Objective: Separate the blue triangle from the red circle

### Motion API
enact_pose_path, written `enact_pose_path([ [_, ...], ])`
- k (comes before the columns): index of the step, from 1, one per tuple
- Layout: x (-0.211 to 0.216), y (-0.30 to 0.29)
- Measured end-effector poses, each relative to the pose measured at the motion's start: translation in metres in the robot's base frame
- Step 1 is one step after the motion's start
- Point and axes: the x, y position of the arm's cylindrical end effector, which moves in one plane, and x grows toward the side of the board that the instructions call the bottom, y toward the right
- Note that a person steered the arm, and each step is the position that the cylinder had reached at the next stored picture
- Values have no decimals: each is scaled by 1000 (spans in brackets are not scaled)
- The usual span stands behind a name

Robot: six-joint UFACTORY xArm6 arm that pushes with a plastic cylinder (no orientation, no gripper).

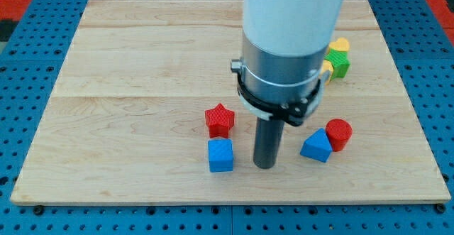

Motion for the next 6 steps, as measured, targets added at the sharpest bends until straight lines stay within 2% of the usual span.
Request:
enact_pose_path([
  [1, 10, 53],
  [2, 3, 69],
  [5, -67, 82],
  [6, -98, 60],
])
